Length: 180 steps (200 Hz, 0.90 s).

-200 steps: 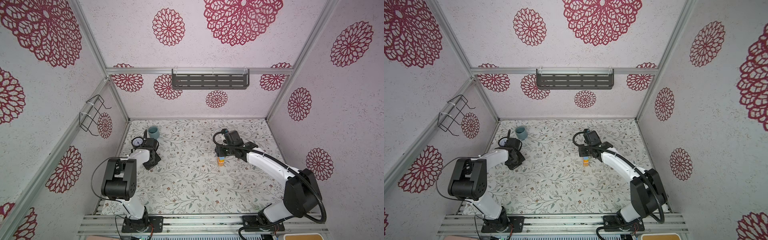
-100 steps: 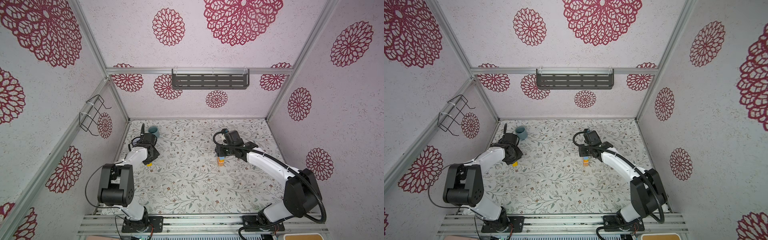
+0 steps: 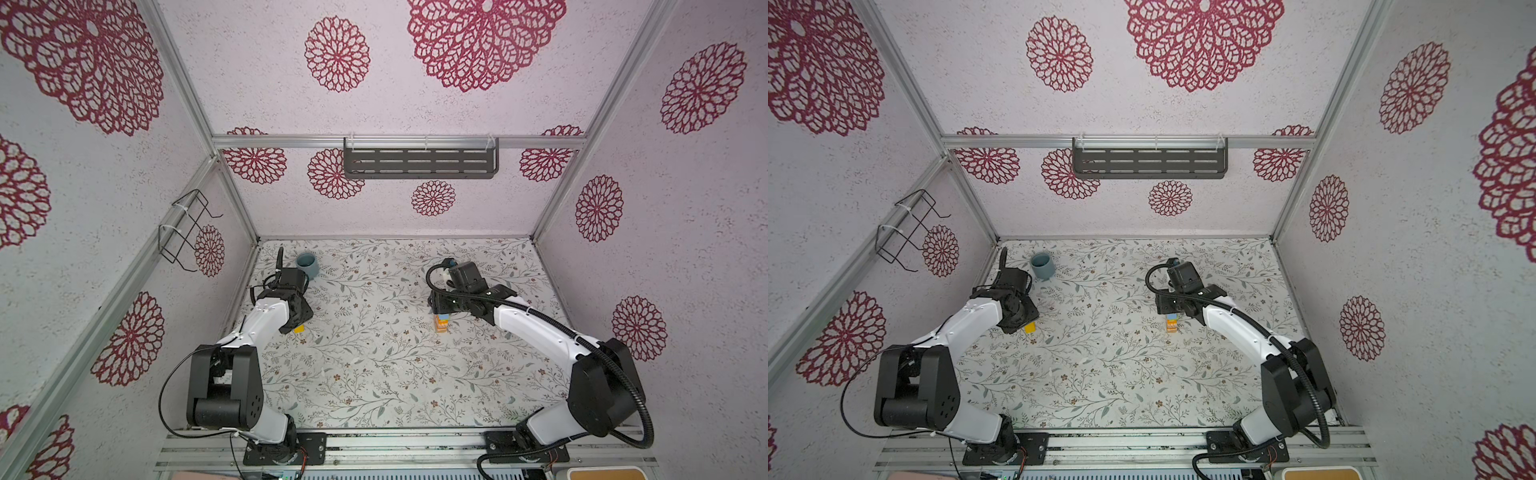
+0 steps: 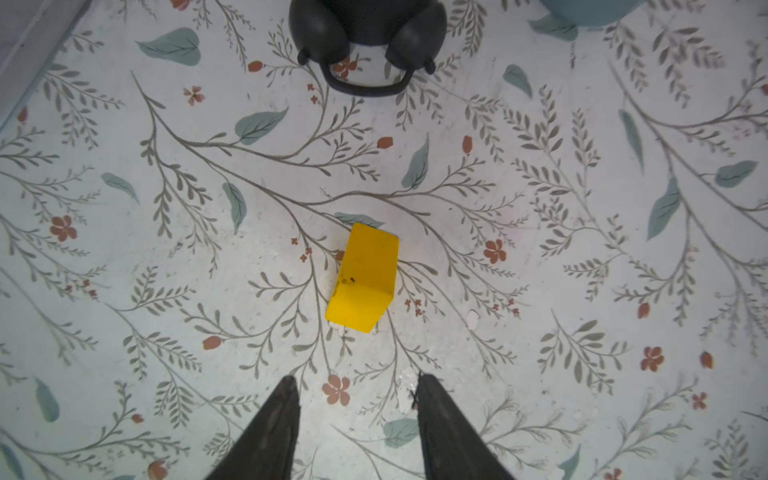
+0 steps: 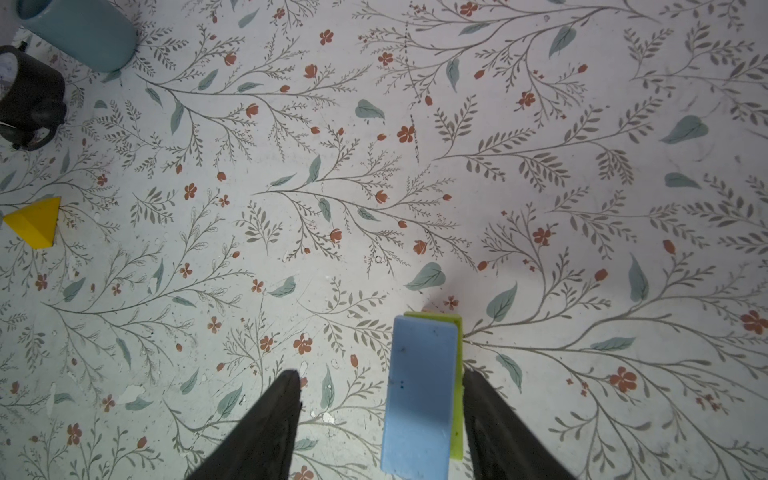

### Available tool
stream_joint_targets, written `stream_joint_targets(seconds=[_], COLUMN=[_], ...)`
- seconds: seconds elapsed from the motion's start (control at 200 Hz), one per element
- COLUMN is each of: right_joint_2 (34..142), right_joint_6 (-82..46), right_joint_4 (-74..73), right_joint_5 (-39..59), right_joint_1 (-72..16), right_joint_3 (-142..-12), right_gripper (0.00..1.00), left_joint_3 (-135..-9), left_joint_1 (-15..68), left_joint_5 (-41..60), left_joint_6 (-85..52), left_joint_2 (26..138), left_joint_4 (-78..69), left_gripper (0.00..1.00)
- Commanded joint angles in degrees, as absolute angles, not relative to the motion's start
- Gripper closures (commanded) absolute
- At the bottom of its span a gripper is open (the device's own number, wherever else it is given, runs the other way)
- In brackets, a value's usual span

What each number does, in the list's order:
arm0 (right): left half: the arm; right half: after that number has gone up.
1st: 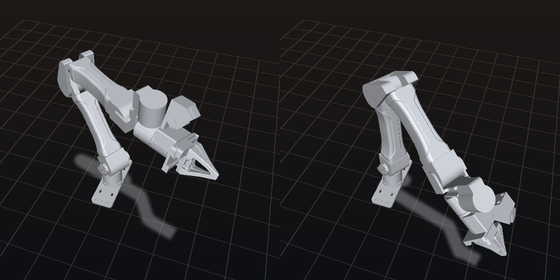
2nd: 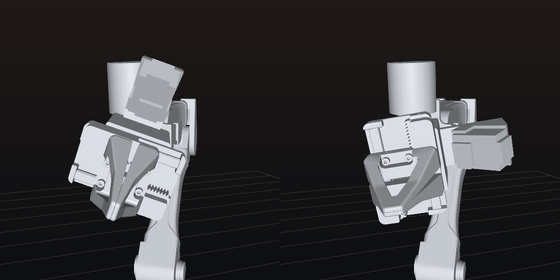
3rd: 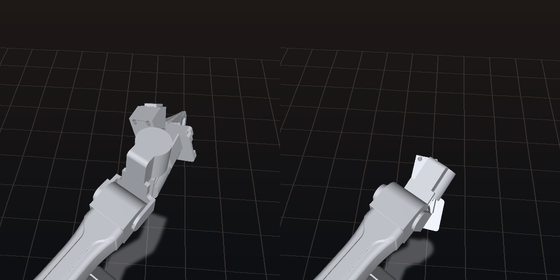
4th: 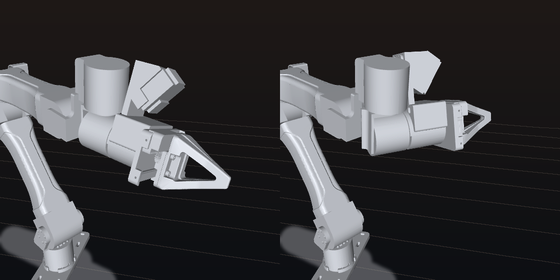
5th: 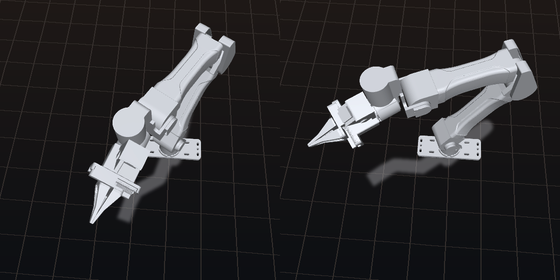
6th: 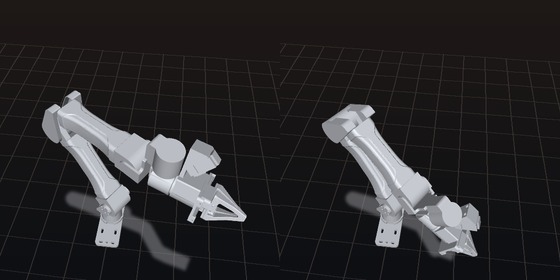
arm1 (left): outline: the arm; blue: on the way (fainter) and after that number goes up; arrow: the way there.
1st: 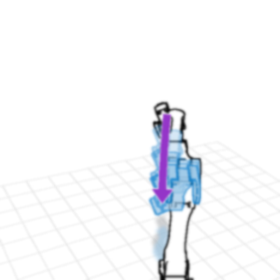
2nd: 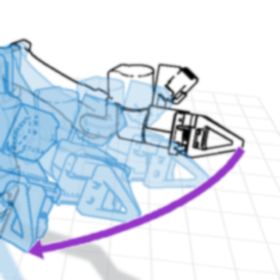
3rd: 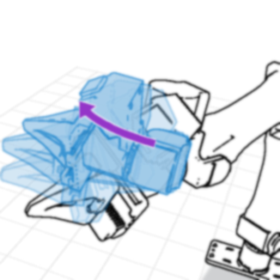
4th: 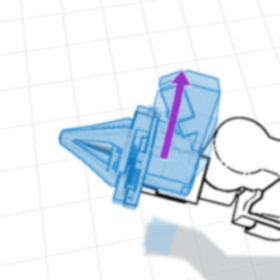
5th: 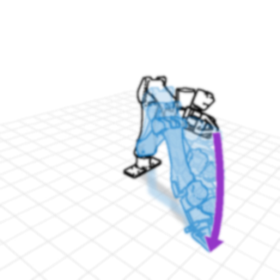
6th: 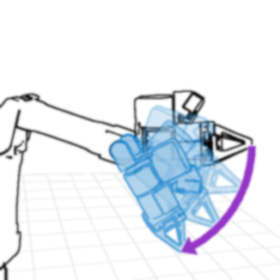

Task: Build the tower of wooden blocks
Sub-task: 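Grasp the yellow triangular block with the left gripper, then carry the yellow block with the left gripper toward the stack while the right gripper withdraws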

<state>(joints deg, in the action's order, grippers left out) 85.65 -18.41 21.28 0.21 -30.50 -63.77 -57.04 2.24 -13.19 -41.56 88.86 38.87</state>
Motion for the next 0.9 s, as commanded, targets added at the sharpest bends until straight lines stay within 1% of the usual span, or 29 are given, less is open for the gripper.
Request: stream_joint_targets(seconds=[0.0,0.24,0.41,0.53,0.61,0.655,0.896], right_joint_2=[82.5,82.4,82.4,82.5,82.6,82.6,82.7], right_joint_6=[-17.6,-17.4,-17.4,-17.3,-17.2,-17.3,-17.1], right_joint_4=[20.6,20.7,20.9,21.1,21.1,21.3,21.6], right_joint_5=[0.1,0.0,0.0,0.1,0.1,0.0,-0.4], right_joint_1=[-30.1,-30.0,-30.0,-29.9,-29.9,-29.9,-29.8], right_joint_3=[-63.7,-63.7,-63.8,-63.9,-64.0,-64.0,-64.2], right_gripper=[0.34,0.32,0.32,0.32,0.32,0.32,0.32], left_joint_3=[-56.9,-57.5,-57.4,-58.1,-58.7,-59.0,-59.4], left_joint_1=[1.4,0.1,-0.4,-0.5,-0.5,-0.5,-0.9], left_joint_5=[-12.9,-12.3,-11.7,-11.4,-11.0,-10.9,-10.5], left_joint_6=[-40.3,-39.5,-39.4,-39.4,-39.4,-39.3,-39.2], left_joint_2=[90.7,94.4,96.5,98.1,99.2,99.8,100.4], left_joint_4=[37.8,36.1,34.1,33.0,32.5,32.5,32.1], left_gripper=[0.50,0.46,0.36,0.35,0.38,0.41,0.61])
